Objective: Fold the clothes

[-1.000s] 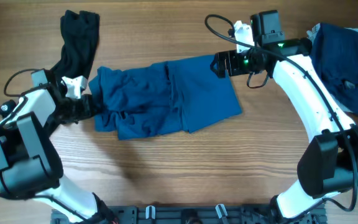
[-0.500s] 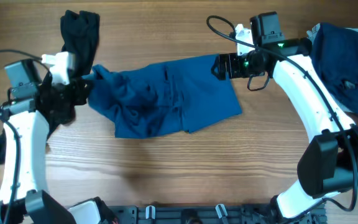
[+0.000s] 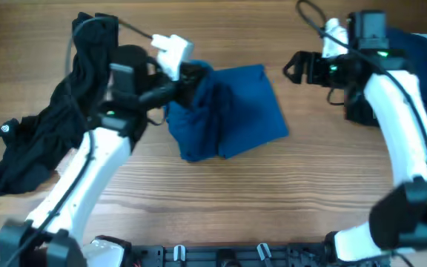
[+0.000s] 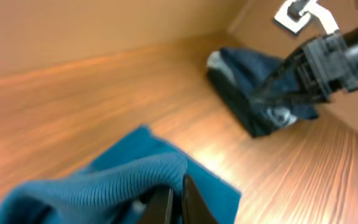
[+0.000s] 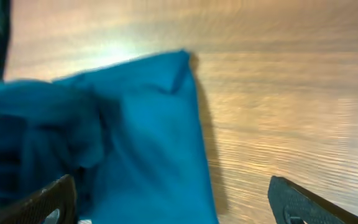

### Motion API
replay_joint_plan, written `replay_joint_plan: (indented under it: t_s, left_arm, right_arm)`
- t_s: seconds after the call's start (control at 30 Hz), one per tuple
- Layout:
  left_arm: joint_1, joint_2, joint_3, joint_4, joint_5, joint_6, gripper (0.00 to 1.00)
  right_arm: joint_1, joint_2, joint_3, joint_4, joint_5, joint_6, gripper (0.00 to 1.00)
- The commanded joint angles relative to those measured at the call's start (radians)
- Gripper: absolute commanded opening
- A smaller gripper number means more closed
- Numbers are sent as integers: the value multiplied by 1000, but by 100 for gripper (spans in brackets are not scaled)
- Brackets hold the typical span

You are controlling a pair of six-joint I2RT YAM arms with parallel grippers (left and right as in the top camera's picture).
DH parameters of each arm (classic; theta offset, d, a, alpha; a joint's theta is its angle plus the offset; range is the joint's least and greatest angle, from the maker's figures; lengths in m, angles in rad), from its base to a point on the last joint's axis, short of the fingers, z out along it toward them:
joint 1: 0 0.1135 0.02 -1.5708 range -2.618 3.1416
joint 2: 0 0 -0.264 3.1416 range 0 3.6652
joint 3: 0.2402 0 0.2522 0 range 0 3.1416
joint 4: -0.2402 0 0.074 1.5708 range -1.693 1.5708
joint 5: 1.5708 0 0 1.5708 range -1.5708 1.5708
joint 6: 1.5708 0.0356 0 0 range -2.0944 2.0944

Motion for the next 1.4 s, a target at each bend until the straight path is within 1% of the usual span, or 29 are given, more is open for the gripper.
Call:
replay_joint_plan:
  t_s: [0.0, 0.1, 0.2, 0.23, 0.3, 0.43, 0.57, 0.7, 0.73, 0.77, 0.8, 0.83, 0.87, 0.93, 1.03, 1.1, 1.17, 1.23, 1.3, 1.37]
  left_arm:
    - [-105, 146, 6, 137, -31, -89, 4]
    - [-190, 291, 6, 356, -53, -172, 4]
    - [-244, 386, 6, 524, -117, -237, 4]
    - [-260, 410, 6, 577, -137, -270, 4]
    - [-273, 422, 8, 619, -146, -309, 4]
    - [-288, 421, 77, 618, -107, -318, 4]
    - [-309, 422, 161, 547, -106, -305, 4]
    - [-333, 436, 164, 529, -173, -306, 4]
    - [-343, 446, 164, 533, -192, -306, 6]
    - [-352, 454, 164, 537, -208, -306, 28]
    - [-359, 457, 164, 537, -217, -306, 53]
    - [-367, 461, 164, 540, -233, -306, 95]
    - [-369, 461, 164, 541, -235, -307, 100]
    - [-358, 450, 165, 527, -219, -315, 100]
    - [-300, 379, 165, 398, -113, -347, 100]
    - [-251, 320, 165, 275, -60, -355, 100]
    - [-175, 227, 165, 61, -55, -346, 100]
    - [-103, 149, 165, -109, -55, -306, 100]
    - [-35, 89, 165, -261, -81, -258, 100]
    - [10, 69, 165, -358, -151, -221, 100]
  right_arm:
    - [-34, -114, 7, -15, -27, 2, 99]
    - [-44, -167, 7, -53, -22, -14, 99]
    - [-48, -175, 7, -79, -15, -14, 99]
    - [-48, -175, 7, -85, -11, -15, 99]
    - [-48, -175, 7, -93, 11, -15, 99]
    - [-48, -175, 5, -104, 76, -12, 99]
    - [-50, -175, 5, -102, 133, 17, 99]
    - [-91, -175, 5, -96, 131, 40, 99]
    - [-108, -175, 5, -96, 122, 40, 99]
    - [-118, -175, 5, -96, 114, 40, 99]
    - [-129, -175, 5, -96, 106, 40, 99]
    - [-142, -175, 5, -94, 105, 40, 99]
    - [-151, -175, 5, -88, 104, 46, 99]
    - [-159, -175, 5, -78, 96, 68, 99]
    - [-159, -175, 5, -66, 90, 92, 100]
    - [-159, -175, 5, -65, 87, 93, 100]
    - [-159, -175, 5, -54, 55, 92, 99]
    - [-159, -175, 5, -51, 28, 93, 100]
    - [-159, -175, 5, -62, -9, 91, 100]
    - [-158, -175, 5, -87, -56, 89, 100]
